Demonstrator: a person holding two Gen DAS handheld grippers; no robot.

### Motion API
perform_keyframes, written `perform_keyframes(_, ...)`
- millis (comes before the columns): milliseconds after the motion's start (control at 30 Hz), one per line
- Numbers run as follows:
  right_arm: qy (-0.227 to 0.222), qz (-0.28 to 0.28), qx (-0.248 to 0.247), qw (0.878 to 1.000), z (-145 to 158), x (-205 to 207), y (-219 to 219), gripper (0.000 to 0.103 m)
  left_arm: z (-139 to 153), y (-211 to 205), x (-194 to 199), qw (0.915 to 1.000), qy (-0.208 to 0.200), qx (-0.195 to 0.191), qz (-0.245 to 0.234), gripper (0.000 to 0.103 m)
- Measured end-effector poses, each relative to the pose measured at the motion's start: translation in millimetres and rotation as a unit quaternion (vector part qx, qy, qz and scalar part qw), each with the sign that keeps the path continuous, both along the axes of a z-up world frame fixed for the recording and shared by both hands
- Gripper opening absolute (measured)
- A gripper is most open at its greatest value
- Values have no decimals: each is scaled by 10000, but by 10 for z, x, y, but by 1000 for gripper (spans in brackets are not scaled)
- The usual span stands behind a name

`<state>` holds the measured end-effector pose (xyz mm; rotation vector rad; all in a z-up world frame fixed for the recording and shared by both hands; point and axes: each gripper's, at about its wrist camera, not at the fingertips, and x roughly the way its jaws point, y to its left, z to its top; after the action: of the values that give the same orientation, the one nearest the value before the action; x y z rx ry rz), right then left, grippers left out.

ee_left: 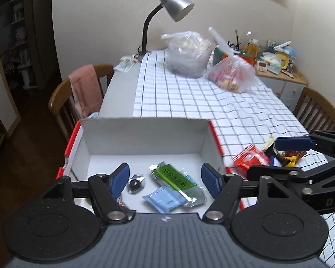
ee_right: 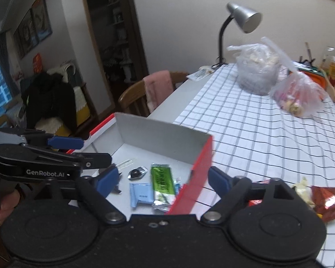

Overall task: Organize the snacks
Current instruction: 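Withdraw both tools from the box back to the snack pile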

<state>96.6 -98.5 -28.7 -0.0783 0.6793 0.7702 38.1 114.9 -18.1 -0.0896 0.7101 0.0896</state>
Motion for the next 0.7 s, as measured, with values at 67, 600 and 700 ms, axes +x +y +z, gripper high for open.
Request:
perform_keyframes(67, -8, -102, 76, 9999, 8, -8, -139, 93, 22, -109, -15, 9999, -85, 58, -41, 73)
perform_keyframes(600, 36, -820, 43, 9966, -159, -41, -1270, 103, -75, -1023, 138, 9986, -174, -312, -399, 83)
perform_keyframes(700, 52, -976, -24, 9952, -178, 15, -1517, 103, -163, -1233, 223, 9983, -40, -354, -456, 83)
